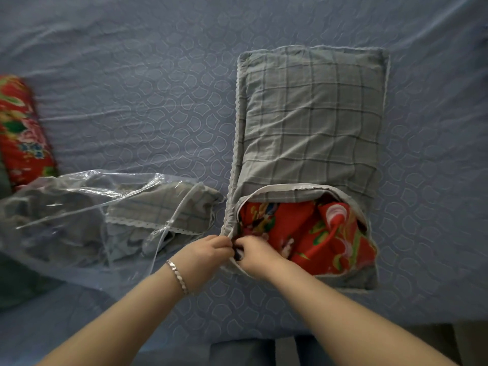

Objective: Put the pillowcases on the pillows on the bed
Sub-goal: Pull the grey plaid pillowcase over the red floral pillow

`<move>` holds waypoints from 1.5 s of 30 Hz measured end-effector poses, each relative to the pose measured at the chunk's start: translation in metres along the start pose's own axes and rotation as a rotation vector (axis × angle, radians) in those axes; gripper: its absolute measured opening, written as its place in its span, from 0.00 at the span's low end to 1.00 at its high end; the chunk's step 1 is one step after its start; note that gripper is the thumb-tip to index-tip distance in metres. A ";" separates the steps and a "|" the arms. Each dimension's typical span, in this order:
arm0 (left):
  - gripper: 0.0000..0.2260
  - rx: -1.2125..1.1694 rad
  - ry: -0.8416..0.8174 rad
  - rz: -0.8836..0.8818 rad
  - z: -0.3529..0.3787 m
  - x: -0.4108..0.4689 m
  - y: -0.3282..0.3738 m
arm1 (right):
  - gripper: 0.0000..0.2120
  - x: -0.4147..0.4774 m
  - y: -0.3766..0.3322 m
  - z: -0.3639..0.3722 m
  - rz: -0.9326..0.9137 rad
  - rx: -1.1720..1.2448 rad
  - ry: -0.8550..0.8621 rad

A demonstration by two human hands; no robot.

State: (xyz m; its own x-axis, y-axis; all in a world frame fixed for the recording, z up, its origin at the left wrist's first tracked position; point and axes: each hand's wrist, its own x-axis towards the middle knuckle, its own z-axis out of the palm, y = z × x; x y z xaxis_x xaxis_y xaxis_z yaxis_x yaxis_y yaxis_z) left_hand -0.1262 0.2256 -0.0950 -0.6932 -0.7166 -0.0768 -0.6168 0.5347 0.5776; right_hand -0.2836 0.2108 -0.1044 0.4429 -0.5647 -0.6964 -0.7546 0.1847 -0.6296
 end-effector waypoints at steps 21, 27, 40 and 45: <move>0.12 -0.144 -0.080 -0.352 -0.007 0.041 0.036 | 0.06 -0.110 0.146 -0.028 -0.406 -0.455 0.592; 0.12 0.118 -0.107 -0.342 -0.009 0.045 0.041 | 0.19 -0.116 0.148 -0.050 -0.112 -0.540 0.140; 0.33 0.246 -0.361 -0.663 0.043 0.214 0.166 | 0.05 -0.165 0.203 -0.108 -0.379 -0.650 0.610; 0.16 0.253 -0.427 -0.669 0.061 0.239 0.164 | 0.14 -0.166 0.208 -0.128 -0.426 -0.637 0.579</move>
State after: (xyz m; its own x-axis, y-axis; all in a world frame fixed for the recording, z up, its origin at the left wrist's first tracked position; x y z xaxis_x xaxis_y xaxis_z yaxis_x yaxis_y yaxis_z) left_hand -0.4153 0.1690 -0.0682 -0.2012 -0.7145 -0.6701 -0.9786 0.1773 0.1048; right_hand -0.5765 0.2397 -0.0756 0.5612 -0.8250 -0.0667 -0.7828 -0.5030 -0.3663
